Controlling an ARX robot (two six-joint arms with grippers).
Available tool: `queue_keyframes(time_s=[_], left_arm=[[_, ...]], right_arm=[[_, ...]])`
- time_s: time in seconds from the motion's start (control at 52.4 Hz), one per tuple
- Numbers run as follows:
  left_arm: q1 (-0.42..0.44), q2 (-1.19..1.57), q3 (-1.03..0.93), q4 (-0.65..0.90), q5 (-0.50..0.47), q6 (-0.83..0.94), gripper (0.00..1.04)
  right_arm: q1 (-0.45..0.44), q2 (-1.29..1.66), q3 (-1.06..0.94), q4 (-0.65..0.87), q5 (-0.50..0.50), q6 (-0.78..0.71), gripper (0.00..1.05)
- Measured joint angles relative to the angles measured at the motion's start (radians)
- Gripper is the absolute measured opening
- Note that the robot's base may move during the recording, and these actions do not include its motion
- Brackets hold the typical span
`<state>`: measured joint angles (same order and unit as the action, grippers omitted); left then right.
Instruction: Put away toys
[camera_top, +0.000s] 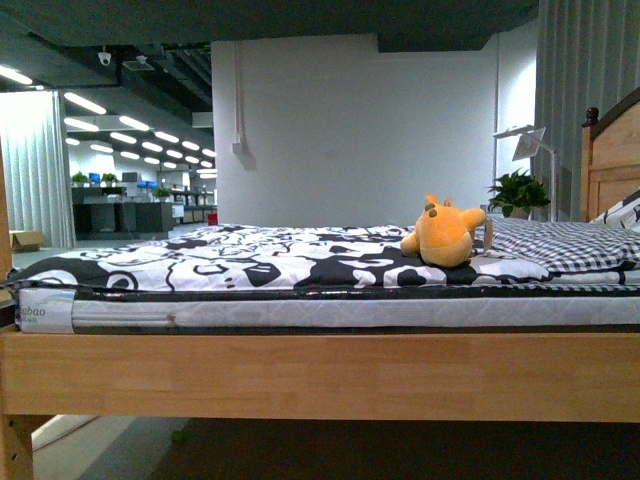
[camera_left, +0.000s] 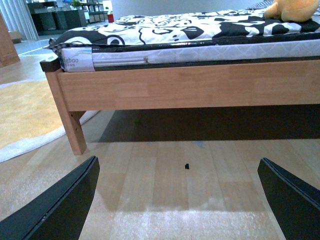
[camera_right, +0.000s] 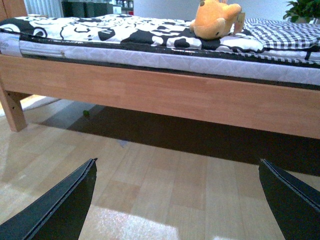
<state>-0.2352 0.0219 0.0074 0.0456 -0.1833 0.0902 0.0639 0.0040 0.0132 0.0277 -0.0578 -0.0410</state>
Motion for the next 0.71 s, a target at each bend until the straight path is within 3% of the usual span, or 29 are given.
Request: queue_keyframes(time_s=[0.706], left_arm=[[-0.001,0.0,0.0,0.0,0.001,0.003,0.98]], right_arm=[[0.0,0.0,0.0,0.0,-0.001,0.0,0.98]])
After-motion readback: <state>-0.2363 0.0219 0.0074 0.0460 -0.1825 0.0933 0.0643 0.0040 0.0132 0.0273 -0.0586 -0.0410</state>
